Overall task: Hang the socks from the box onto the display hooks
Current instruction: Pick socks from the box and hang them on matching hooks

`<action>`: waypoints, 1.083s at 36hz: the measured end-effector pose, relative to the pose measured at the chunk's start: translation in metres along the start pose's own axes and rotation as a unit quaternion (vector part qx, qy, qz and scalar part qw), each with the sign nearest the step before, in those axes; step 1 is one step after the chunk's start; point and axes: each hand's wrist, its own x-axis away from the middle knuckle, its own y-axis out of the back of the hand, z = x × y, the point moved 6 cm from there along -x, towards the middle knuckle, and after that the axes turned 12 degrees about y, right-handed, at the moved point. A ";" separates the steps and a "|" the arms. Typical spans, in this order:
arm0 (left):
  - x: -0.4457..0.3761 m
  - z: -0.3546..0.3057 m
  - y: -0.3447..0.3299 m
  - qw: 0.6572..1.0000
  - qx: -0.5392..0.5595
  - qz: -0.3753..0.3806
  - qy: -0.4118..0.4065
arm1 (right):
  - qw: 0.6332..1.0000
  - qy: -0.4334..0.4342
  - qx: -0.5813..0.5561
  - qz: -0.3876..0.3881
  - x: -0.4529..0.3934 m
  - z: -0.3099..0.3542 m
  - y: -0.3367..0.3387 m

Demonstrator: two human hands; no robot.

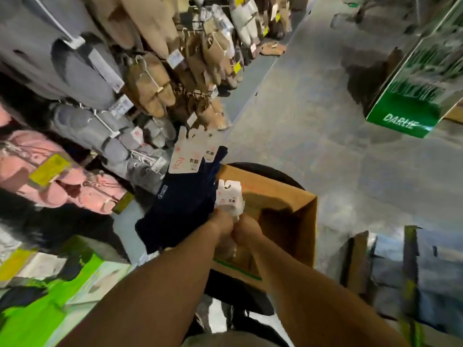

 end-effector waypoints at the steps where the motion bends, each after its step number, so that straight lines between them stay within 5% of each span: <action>1: 0.001 0.001 0.000 1.000 -0.015 -0.002 0.008 | 1.000 0.003 0.007 -0.008 -0.003 -0.002 -0.002; 6: 0.006 -0.008 0.002 0.995 -0.095 -0.012 0.015 | 0.999 -0.007 -0.034 0.002 -0.012 -0.009 -0.009; 18: -0.026 -0.002 -0.010 0.996 -0.050 -0.011 0.072 | 0.989 -0.058 -0.138 0.017 -0.029 -0.034 -0.015; 30: -0.013 -0.014 -0.002 0.997 0.013 0.026 0.068 | 0.906 -0.123 -0.404 -0.022 -0.033 -0.045 -0.025; 39: -0.001 -0.015 0.001 0.997 0.036 0.044 0.050 | 0.864 -0.114 -0.486 -0.061 -0.028 -0.041 -0.025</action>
